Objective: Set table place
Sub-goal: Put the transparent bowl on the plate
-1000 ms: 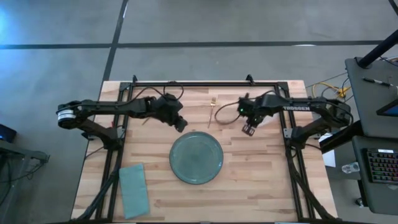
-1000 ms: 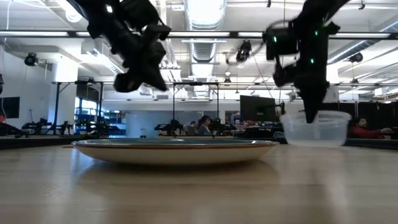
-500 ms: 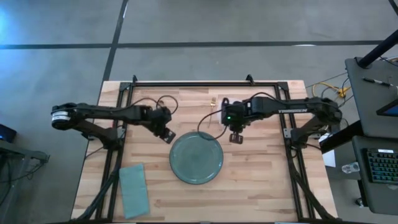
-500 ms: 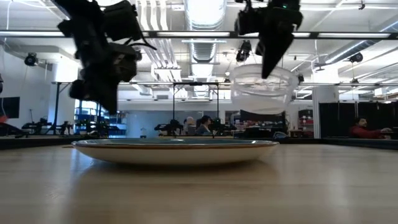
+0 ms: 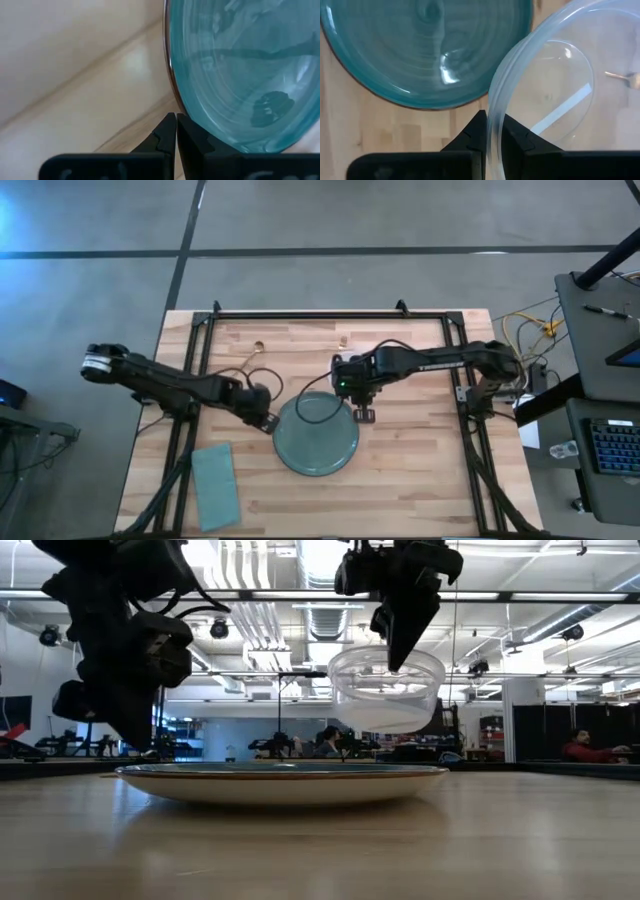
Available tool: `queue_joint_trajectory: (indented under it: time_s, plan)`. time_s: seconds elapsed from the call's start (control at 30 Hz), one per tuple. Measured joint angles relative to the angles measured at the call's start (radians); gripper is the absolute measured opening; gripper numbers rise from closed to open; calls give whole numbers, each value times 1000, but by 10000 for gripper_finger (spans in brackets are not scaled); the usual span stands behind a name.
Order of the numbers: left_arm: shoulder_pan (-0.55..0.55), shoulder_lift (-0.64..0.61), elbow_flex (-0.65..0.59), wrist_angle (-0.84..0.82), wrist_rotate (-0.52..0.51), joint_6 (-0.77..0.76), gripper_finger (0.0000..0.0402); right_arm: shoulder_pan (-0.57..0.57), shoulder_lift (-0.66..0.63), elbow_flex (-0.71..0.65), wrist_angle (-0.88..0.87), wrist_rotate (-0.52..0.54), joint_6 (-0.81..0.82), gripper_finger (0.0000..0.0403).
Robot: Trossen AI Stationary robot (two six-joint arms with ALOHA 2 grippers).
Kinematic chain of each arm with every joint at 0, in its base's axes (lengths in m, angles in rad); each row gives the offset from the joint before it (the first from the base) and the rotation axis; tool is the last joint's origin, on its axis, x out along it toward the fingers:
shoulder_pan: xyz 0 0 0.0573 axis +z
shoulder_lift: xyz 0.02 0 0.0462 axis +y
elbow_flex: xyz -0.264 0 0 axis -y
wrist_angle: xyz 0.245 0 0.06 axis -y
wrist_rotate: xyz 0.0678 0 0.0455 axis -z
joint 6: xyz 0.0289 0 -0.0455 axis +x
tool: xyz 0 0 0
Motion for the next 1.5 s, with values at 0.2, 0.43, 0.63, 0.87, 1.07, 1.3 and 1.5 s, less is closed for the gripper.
queue_joint_trajectory:
  time_s: [0.2,0.43,0.63,0.87,1.07,1.3,1.5]
  plan:
    - [-56,108,0,79,-20,-49,0,29,15,0,5,-5,27,25]
    - [-73,223,0,240,-20,-56,0,87,18,0,-3,-6,75,26]
    - [-74,256,28,317,-30,-32,0,121,18,-1,-13,-52,129,26]
    - [-72,242,42,363,-63,26,0,147,20,-16,-1,-98,186,26]
    - [-73,239,35,348,-85,60,0,194,21,-31,54,-114,222,26]
    - [-88,208,37,324,-87,92,0,259,22,-35,171,-113,220,26]
    - [-128,98,57,267,-138,103,0,267,66,-38,183,-97,144,28]
